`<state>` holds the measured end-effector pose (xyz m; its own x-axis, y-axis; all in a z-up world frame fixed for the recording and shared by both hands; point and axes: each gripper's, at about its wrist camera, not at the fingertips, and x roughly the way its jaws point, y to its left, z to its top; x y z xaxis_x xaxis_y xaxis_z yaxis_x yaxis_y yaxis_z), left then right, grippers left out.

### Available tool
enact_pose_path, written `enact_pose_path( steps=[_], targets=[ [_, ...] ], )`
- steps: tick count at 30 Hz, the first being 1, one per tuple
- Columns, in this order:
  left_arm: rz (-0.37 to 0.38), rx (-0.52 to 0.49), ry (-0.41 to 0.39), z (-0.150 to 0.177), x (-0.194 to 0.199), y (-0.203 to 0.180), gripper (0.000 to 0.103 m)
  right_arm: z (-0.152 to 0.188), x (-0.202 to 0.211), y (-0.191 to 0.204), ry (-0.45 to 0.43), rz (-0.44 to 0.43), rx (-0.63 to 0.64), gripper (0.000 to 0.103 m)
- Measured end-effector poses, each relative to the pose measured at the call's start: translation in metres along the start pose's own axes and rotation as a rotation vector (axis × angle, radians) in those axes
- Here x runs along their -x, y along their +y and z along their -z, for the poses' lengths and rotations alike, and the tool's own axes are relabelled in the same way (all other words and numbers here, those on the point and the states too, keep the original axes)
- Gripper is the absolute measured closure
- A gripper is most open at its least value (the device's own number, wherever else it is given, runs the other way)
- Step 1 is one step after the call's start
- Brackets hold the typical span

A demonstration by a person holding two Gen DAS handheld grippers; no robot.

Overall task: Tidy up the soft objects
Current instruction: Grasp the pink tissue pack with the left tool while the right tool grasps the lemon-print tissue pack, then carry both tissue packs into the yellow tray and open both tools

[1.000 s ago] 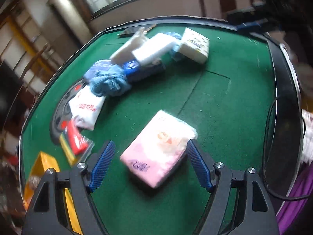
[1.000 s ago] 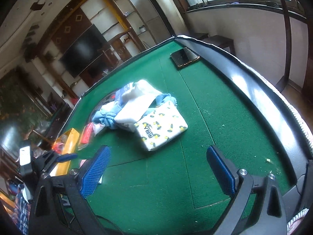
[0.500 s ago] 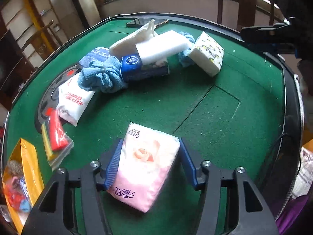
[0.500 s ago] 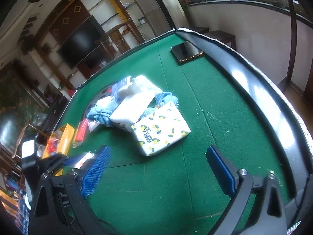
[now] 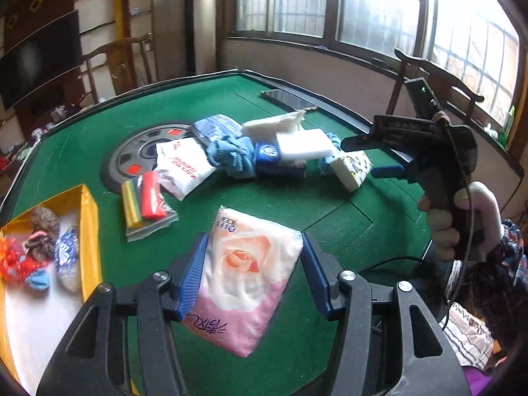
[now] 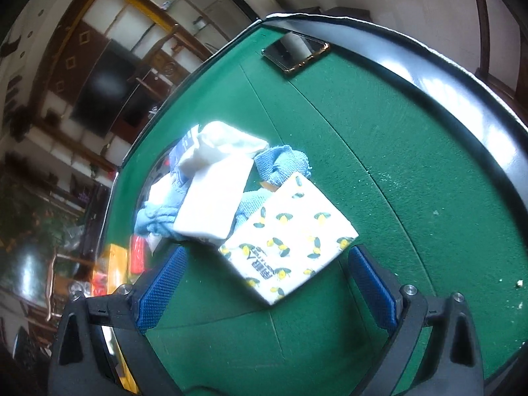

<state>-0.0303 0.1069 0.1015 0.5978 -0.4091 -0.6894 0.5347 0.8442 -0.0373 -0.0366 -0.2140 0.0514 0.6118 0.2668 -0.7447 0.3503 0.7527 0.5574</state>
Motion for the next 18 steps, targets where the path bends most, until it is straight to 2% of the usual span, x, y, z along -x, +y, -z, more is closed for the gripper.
enact_pose_path(
  steps=[2,3,4,6,13,18],
  targets=[
    [0.000,0.042,-0.011,0.003,0.006,0.010,0.048,-0.001,-0.005,-0.001,-0.003,0.022,-0.022,0.013],
    [-0.003,0.057,-0.018,0.004,0.007,0.015,0.048,-0.002,-0.003,-0.001,-0.015,0.034,-0.027,0.030],
    [-0.009,0.073,-0.025,0.005,0.009,0.019,0.048,-0.003,-0.004,-0.002,-0.005,0.027,-0.037,0.040],
    [-0.019,0.108,-0.037,0.009,0.016,0.031,0.048,-0.002,-0.003,-0.007,0.002,0.002,-0.052,0.043],
    [-0.095,0.236,-0.073,0.026,0.042,0.082,0.048,0.019,0.034,-0.008,-0.050,0.044,0.032,0.049],
    [-0.169,0.344,-0.030,0.044,0.044,0.127,0.048,0.029,0.058,0.015,-0.074,-0.004,0.102,0.049]
  ],
)
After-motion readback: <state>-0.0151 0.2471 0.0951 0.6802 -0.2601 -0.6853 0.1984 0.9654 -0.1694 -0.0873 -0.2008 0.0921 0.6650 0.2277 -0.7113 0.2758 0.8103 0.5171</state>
